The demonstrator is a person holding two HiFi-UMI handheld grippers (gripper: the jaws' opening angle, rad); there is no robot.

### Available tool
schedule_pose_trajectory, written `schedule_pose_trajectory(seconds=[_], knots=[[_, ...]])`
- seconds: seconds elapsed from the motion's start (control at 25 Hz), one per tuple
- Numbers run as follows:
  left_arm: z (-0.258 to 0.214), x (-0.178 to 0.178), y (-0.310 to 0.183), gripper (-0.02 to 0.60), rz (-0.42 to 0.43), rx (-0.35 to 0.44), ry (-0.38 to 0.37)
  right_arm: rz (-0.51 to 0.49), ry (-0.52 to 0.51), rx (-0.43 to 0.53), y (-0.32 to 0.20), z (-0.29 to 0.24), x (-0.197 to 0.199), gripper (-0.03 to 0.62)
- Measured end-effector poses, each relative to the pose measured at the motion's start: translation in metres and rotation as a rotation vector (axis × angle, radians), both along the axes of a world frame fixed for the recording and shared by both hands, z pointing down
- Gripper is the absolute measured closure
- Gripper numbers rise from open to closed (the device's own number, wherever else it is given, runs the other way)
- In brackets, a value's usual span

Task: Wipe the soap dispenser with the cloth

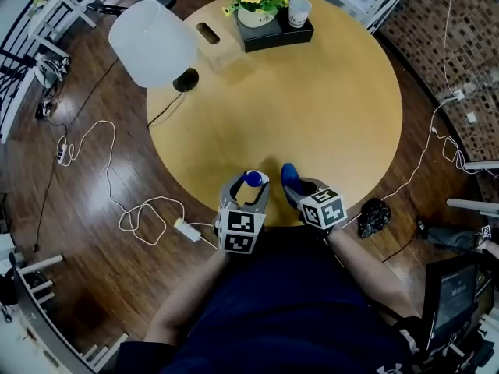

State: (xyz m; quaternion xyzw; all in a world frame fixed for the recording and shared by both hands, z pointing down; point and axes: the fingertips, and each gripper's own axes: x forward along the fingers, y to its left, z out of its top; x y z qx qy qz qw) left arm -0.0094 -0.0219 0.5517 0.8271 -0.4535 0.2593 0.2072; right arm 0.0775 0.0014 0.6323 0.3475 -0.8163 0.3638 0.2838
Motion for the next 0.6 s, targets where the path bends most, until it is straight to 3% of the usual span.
schedule_pose_trajectory(seconds=[0.12,0.2,0.44,0.6], knots=[[0.006,0.002,-0.005,0.417,-0.05,0.008,-0.013,0.0,0.004,0.0,0.001,0.0,0.001,0.493],[0.004,-0.005,-0.011,0.442,-0.076,0.015,0.022,0.005,0.006,0.005,0.0,-0.001,0.001,0.493],[-0.004,-0.059,-0.03,0.445,-0.377,-0.081,0.401,0.058,-0.034,-0.002,-0.015,-0.008,-0.005,0.493],[0.013,-0.103,-0.029,0.448,-0.549,-0.162,0.644,-0.003,-0.123,0.062,-0.033,-0.039,-0.054,0.493]])
